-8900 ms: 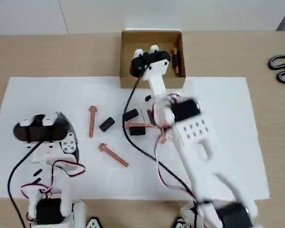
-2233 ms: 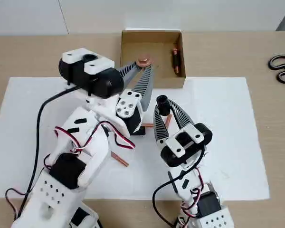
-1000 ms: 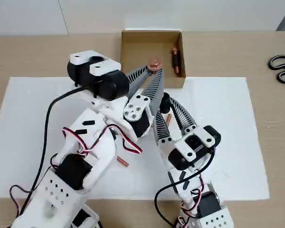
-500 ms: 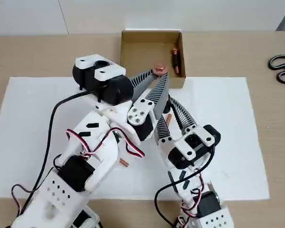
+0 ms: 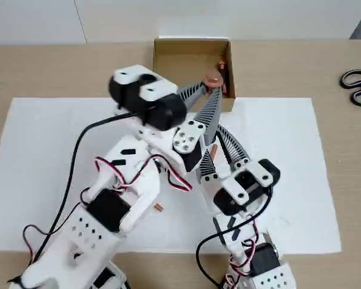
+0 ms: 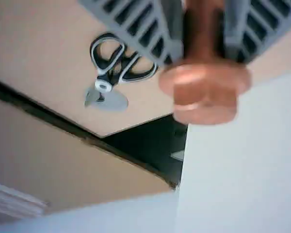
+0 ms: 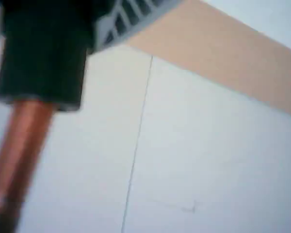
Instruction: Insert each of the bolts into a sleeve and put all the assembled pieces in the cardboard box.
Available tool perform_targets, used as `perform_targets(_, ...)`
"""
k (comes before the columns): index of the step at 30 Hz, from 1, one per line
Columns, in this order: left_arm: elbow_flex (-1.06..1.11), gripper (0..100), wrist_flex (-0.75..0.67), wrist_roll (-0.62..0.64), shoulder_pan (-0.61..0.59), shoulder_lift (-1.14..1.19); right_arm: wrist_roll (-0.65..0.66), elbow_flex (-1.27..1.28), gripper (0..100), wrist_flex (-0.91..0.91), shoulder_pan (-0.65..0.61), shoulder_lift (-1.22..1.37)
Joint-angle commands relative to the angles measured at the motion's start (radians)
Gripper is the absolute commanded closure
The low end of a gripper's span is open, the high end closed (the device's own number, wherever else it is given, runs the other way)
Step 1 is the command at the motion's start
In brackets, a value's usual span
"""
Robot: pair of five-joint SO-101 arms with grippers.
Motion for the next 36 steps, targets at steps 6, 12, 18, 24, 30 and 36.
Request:
perform_targets(6,-0.005,99,-0.026,-0.020,-0.002,0.000,-0.003,0.003,99.4,-0.025,-0.007,-0.021)
perform_targets(12,-0.012,99,0.123,-0.020,-0.002,-0.006,-0.003,0.005,99.4,-0.027,-0.002,-0.021)
perform_targets(18,-0.005,99,0.221,-0.021,-0.005,-0.069,-0.003,0.005,99.4,-0.031,-0.002,-0.021)
perform_targets(24,-0.007,93,0.318,-0.025,-0.054,-0.100,-0.003,0.005,99.4,-0.031,-0.004,-0.021)
perform_targets(30,-0.007,77,0.451,-0.023,-0.051,-0.101,-0.003,0.002,99.4,-0.028,-0.002,-0.021)
perform_targets(36,-0.025,76,0.411,-0.026,-0.057,-0.104,-0.003,0.002,99.4,-0.027,-0.001,-0.021)
